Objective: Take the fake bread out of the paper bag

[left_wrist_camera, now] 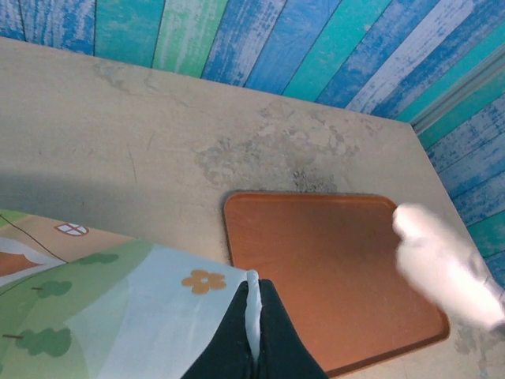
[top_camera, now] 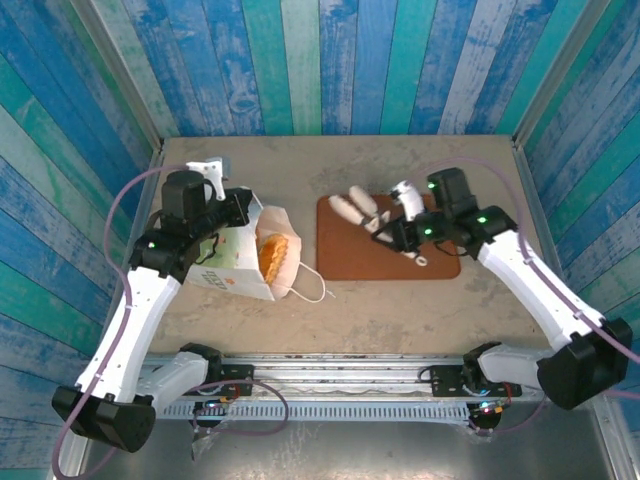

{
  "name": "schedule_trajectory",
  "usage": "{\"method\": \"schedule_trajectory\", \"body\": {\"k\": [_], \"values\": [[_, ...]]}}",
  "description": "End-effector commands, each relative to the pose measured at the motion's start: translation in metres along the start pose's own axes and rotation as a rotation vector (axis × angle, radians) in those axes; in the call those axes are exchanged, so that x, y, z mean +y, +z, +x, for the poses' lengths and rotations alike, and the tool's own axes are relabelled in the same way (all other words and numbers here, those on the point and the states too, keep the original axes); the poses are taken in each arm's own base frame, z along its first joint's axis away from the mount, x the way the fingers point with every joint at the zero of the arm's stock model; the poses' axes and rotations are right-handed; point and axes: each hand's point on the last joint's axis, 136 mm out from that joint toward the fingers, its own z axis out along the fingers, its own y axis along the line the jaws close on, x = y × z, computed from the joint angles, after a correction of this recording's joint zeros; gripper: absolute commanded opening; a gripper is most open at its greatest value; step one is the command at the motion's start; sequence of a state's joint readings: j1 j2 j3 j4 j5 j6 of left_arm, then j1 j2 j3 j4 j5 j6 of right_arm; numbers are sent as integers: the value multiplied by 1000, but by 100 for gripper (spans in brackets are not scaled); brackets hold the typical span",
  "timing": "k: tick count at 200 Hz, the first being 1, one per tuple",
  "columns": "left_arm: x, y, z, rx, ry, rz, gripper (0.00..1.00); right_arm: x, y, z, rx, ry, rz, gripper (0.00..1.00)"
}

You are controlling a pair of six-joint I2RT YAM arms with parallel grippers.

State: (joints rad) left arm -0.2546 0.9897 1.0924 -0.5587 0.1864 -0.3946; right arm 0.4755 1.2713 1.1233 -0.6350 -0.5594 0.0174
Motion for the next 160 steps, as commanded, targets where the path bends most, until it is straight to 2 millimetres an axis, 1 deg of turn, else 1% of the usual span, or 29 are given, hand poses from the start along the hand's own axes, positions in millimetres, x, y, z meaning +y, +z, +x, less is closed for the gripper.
{"method": "schedule_trajectory", "body": {"k": [1,6,10,13,19,44,56,74,106,122,160], "values": [[1,-4,-15,-75,-18,-18,0,50,19,1,63,-63,-213,50],[1,-4,-16,-78,-23,-17,0,55,24,5,91,-65,-227,50],[0,-4,-17,-81,-26,-16,0,55,26,6,107,-57,-228,50],[0,-4,-17,-80,-27,-16,0,63,30,11,132,-71,-243,50],[0,-4,-19,-83,-31,-15,0,67,34,15,155,-72,-252,50],[-2,-4,-22,-93,-40,-8,0,68,43,29,188,-31,-250,50],[-2,-4,-23,-100,-43,-6,0,72,47,33,192,-7,-278,49],[-3,-2,-23,-104,-45,0,0,69,59,37,225,41,-259,49],[-6,3,-21,-85,-41,25,0,65,87,33,250,149,-259,49],[-8,5,-21,-83,-44,38,0,72,100,32,267,172,-298,47],[-12,8,-24,-89,-46,57,0,77,118,24,261,206,-322,48]]}}
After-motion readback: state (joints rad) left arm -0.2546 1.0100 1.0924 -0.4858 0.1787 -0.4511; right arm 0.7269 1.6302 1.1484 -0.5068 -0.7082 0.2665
